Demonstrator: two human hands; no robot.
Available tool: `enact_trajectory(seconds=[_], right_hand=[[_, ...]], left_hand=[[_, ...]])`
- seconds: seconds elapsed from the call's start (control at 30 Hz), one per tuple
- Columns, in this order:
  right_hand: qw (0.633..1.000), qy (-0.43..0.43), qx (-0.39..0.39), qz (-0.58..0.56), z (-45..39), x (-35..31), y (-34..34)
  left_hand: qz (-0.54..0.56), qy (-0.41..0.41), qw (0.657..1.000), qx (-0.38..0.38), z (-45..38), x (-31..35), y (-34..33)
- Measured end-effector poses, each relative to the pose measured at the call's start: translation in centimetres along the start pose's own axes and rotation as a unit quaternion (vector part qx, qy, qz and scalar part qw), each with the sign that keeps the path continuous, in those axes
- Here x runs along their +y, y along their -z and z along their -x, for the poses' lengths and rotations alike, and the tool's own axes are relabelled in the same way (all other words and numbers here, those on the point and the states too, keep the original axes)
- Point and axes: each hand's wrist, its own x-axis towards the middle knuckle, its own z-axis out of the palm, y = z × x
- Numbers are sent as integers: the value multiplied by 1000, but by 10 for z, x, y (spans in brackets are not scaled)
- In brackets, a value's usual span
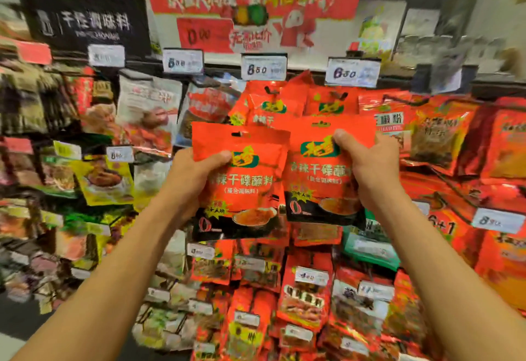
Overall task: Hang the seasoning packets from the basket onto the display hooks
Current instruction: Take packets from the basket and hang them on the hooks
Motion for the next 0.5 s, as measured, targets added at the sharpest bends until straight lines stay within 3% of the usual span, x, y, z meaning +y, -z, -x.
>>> enact_trajectory(seconds=[0.3,0.5], right_hand=[[996,-76,14,-43,-51,3,-99],[996,-73,49,-15,-68,9,-126]], left_hand=[[-3,-18,1000,-15,-53,20,3],[-9,-19,1000,-6,-74,23,-3]])
